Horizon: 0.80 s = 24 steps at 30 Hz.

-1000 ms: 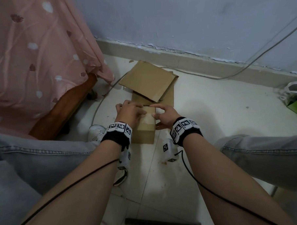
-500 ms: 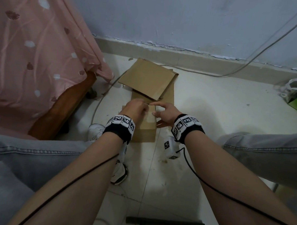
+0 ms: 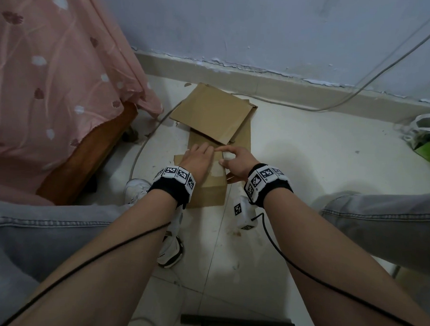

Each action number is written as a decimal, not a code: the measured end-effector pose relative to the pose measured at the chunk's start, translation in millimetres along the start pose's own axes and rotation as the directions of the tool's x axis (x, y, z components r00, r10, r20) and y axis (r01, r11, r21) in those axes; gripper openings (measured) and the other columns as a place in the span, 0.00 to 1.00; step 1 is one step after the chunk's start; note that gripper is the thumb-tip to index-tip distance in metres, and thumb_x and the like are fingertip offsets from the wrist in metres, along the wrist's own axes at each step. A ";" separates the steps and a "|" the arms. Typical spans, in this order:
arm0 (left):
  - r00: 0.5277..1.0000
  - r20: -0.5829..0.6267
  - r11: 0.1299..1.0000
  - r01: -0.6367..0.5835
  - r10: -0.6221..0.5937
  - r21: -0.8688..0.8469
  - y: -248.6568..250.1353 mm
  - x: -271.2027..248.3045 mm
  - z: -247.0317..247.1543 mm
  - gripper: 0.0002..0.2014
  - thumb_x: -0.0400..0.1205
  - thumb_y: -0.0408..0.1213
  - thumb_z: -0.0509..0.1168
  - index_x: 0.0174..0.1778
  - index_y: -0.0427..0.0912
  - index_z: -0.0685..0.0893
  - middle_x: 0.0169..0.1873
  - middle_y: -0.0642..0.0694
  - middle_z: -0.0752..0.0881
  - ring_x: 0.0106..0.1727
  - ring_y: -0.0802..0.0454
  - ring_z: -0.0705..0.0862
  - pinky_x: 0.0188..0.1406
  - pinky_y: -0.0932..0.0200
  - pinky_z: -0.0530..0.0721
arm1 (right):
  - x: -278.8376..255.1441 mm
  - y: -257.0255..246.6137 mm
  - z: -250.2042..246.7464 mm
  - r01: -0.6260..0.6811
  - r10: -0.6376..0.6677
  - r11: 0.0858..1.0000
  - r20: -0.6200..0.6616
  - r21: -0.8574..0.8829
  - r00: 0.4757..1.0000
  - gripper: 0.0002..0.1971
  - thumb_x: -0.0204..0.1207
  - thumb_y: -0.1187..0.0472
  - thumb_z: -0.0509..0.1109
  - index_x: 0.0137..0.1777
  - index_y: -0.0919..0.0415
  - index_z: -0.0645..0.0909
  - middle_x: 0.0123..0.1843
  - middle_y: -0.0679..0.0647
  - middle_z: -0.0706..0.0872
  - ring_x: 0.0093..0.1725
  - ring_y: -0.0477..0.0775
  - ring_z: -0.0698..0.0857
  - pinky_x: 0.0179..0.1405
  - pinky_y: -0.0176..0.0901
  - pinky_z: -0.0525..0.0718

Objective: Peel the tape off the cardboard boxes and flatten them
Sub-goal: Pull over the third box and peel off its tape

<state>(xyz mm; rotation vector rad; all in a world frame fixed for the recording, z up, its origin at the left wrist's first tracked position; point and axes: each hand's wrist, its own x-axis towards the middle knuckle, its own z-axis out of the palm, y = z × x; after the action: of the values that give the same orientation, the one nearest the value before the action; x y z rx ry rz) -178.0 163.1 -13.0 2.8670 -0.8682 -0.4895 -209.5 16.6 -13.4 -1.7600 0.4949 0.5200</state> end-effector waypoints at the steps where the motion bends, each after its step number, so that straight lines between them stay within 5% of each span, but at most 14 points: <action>1: 1.000 -0.003 0.999 0.006 -0.006 -0.037 -0.7 0.2 -0.9 0.15 0.79 0.24 0.60 0.62 0.36 0.71 0.62 0.38 0.72 0.61 0.40 0.71 0.57 0.48 0.72 | 0.6 -0.6 0.4 0.010 -0.010 1.000 -0.013 -0.006 1.000 0.16 0.84 0.63 0.67 0.65 0.43 0.83 0.60 0.58 0.87 0.48 0.64 0.91 0.43 0.58 0.93; 6: 0.999 -0.034 0.965 0.017 -0.027 -0.261 -7.8 -3.8 -0.6 0.12 0.75 0.20 0.57 0.44 0.43 0.71 0.49 0.44 0.74 0.51 0.43 0.74 0.45 0.53 0.72 | 0.8 -1.5 -0.4 0.023 -0.024 0.999 -0.022 -0.030 0.999 0.15 0.84 0.63 0.66 0.64 0.44 0.83 0.56 0.56 0.88 0.49 0.63 0.90 0.47 0.59 0.92; 9: 0.985 -0.158 0.918 0.007 -0.076 -0.397 -16.7 -8.7 -0.4 0.10 0.77 0.30 0.72 0.49 0.49 0.83 0.44 0.50 0.78 0.44 0.50 0.79 0.45 0.57 0.76 | -0.2 -0.9 -1.0 0.027 -0.028 0.999 -0.027 -0.020 0.999 0.15 0.84 0.64 0.65 0.62 0.44 0.84 0.59 0.55 0.87 0.52 0.65 0.90 0.48 0.62 0.91; 11: 0.981 -0.185 0.934 -0.005 -0.066 -0.357 -19.5 -9.2 1.2 0.14 0.74 0.36 0.77 0.55 0.47 0.90 0.47 0.48 0.82 0.46 0.49 0.82 0.49 0.57 0.79 | -0.4 -1.1 -0.3 0.024 -0.025 1.000 -0.023 -0.016 0.999 0.15 0.84 0.64 0.66 0.62 0.43 0.84 0.59 0.57 0.87 0.53 0.66 0.90 0.48 0.63 0.91; 14: 0.972 -0.230 0.958 -0.021 -0.047 -0.285 -16.3 -5.2 6.4 0.06 0.74 0.34 0.76 0.47 0.43 0.93 0.47 0.44 0.88 0.49 0.43 0.85 0.53 0.50 0.83 | -0.9 -2.6 0.8 0.021 -0.021 1.000 -0.026 -0.020 0.999 0.14 0.84 0.64 0.66 0.59 0.43 0.84 0.57 0.59 0.88 0.52 0.66 0.90 0.47 0.63 0.91; 17: 0.962 -0.266 0.966 -0.012 -0.059 -0.260 -13.3 -2.5 8.0 0.05 0.75 0.29 0.73 0.38 0.43 0.91 0.41 0.45 0.87 0.45 0.43 0.85 0.47 0.50 0.82 | -0.9 -2.3 0.7 0.016 -0.016 1.000 -0.029 -0.013 0.999 0.13 0.85 0.64 0.65 0.60 0.43 0.83 0.55 0.59 0.88 0.51 0.67 0.90 0.47 0.63 0.91; 24: 0.970 -0.236 0.963 -0.008 -0.058 -0.269 -12.8 0.4 10.7 0.10 0.77 0.24 0.66 0.36 0.45 0.82 0.38 0.50 0.77 0.42 0.50 0.76 0.41 0.55 0.75 | 1.7 -2.4 1.1 0.022 -0.023 1.000 -0.047 -0.017 0.999 0.14 0.83 0.64 0.67 0.61 0.44 0.84 0.54 0.54 0.88 0.49 0.65 0.91 0.45 0.63 0.92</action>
<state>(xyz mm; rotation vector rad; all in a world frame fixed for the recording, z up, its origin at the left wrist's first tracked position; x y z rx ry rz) -174.5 173.4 -25.7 2.6198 -0.6676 -0.2306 -206.8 18.1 -12.7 -1.7951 0.5045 0.4688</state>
